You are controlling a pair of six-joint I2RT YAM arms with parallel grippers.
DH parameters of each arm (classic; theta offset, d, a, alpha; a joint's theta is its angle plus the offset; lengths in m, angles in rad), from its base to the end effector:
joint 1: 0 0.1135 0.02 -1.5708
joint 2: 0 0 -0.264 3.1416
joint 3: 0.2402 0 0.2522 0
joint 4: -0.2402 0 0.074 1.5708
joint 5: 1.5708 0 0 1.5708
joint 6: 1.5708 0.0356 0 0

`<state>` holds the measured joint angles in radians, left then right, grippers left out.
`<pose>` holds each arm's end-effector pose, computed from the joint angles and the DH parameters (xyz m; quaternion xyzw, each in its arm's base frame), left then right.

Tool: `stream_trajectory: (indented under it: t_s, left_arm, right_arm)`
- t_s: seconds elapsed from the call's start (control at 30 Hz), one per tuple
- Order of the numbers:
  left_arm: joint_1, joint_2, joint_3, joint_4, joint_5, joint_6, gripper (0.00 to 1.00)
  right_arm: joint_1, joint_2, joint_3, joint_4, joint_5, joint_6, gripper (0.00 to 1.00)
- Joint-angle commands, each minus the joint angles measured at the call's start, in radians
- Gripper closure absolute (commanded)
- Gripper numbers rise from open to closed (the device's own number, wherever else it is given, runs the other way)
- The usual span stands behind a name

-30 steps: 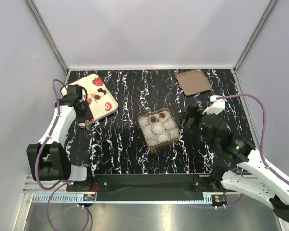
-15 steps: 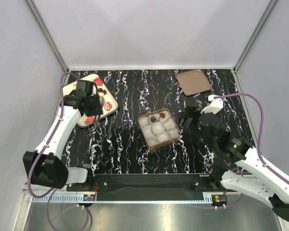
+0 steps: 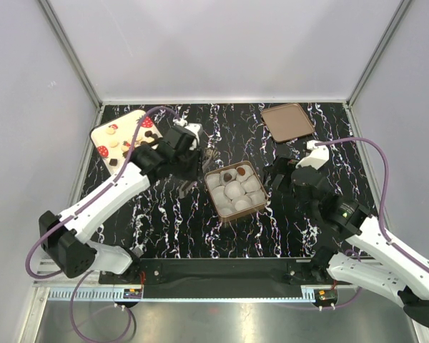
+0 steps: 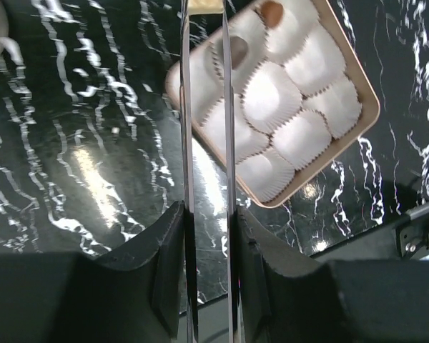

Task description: Pack the chocolate

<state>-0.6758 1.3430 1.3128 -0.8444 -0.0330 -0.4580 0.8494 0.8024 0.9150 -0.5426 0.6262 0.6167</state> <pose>0.2171 -0.1726 0.3392 0.0966 0.9349 -0.1701 0.2960 0.1257 0.1114 0.3476 0.0722 0.8147 0.1511 0.5552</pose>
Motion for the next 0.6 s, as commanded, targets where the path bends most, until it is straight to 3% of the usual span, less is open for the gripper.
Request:
stream_trajectory:
  t_s: [0.0,0.57]
  left_arm:
    - [-0.05,0.044,0.052,0.033,-0.059,-0.027,0.7]
    - [-0.154,0.13,0.051,-0.065,-0.137,-0.05,0.69]
  right_arm:
    - [-0.006,0.011,0.012,0.033,0.04,0.021,0.0]
    - [-0.006,0.035,0.025,0.047,0.041,0.0,0.01]
